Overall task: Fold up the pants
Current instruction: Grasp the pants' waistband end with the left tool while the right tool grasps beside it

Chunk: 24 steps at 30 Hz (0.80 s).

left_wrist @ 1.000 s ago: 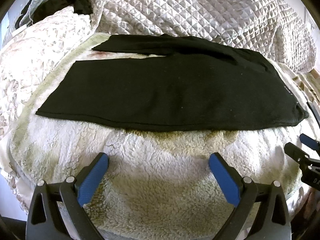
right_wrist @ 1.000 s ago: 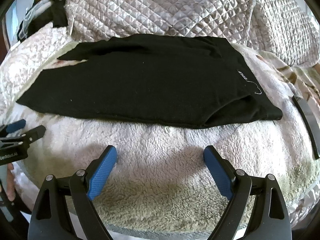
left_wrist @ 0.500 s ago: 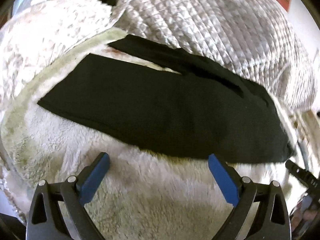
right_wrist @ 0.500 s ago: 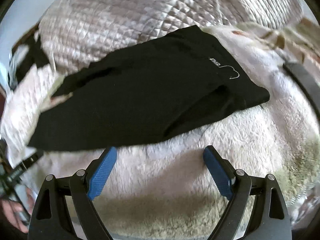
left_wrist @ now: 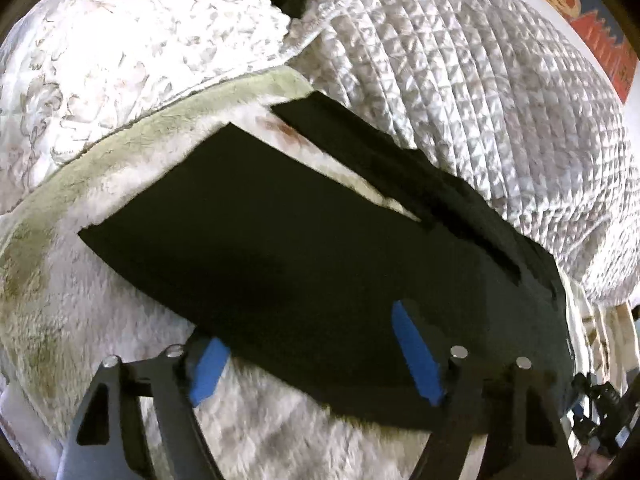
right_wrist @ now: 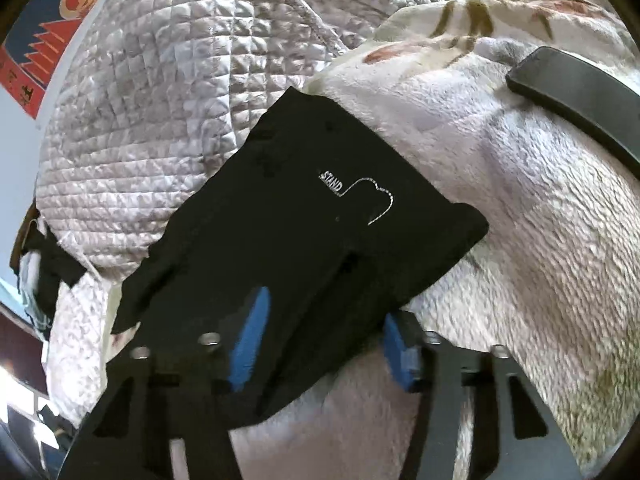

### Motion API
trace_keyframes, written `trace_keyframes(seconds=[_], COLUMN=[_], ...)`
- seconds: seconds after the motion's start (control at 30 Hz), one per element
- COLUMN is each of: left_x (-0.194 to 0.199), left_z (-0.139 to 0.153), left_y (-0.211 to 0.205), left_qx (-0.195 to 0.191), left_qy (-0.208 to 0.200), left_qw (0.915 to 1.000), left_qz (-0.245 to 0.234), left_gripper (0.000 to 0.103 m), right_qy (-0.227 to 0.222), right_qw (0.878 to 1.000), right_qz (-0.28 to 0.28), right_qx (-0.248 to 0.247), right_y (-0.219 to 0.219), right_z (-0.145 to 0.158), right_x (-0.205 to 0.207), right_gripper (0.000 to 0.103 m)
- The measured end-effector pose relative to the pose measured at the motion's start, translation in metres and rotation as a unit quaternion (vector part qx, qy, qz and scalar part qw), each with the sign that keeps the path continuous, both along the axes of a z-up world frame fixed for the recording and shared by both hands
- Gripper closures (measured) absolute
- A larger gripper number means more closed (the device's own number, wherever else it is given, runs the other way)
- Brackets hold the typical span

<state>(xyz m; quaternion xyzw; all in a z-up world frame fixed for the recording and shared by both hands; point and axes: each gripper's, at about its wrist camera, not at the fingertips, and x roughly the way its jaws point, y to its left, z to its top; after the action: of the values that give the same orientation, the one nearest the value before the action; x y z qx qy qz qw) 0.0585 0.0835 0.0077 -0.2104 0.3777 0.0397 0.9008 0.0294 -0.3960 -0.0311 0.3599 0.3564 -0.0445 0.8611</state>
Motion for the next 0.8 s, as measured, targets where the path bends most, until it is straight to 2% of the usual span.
trace_keyframes(seconds=[0.1,0.13,0.17,0.2,0.27,0.33,0.53,0.7,0.8], left_x=[0.003,0.004,0.005,0.006,0.008,0.01,-0.004,-0.043,-0.066], left_z=[-0.001,-0.001,-0.002,-0.002,-0.004,-0.005,0.015,0.044,0.046], left_y=[0.001,0.002,0.004,0.006,0.012,0.017,0.018,0.03,0.035], left_qx=[0.027,0.034,0.04,0.044,0.047,0.041,0.035,0.03,0.035], left_qy=[-0.003,-0.002,-0.001,0.0,0.005,0.01,-0.002,-0.022,-0.017], left_qw=[0.9996,0.9993,0.999,0.9987,0.9981,0.9983,0.9992,0.9993,0.9992], left_qz=[0.01,0.014,0.019,0.025,0.039,0.042,0.019,0.008,-0.001], left_gripper=[0.04,0.048,0.057,0.062,0.088,0.097,0.099,0.1,0.099], right_qy=[0.001,0.005,0.006,0.007,0.007,0.005,-0.02,-0.028,-0.015], right_qw=[1.0,1.0,1.0,1.0,1.0,1.0,1.0,1.0,1.0], right_qz=[-0.016,-0.021,-0.022,-0.024,-0.022,-0.02,-0.005,0.011,0.012], right_qx=[0.001,0.001,0.003,0.004,-0.001,0.0,0.002,0.009,0.003], right_y=[-0.006,-0.009,-0.011,-0.011,-0.01,-0.01,-0.009,-0.005,-0.002], right_z=[-0.003,-0.006,-0.007,-0.008,-0.006,-0.004,0.027,0.057,0.055], right_x=[0.004,0.005,0.007,0.007,0.007,0.007,-0.013,-0.059,-0.087], right_gripper=[0.073,0.083,0.086,0.087,0.092,0.098,0.101,0.101,0.101])
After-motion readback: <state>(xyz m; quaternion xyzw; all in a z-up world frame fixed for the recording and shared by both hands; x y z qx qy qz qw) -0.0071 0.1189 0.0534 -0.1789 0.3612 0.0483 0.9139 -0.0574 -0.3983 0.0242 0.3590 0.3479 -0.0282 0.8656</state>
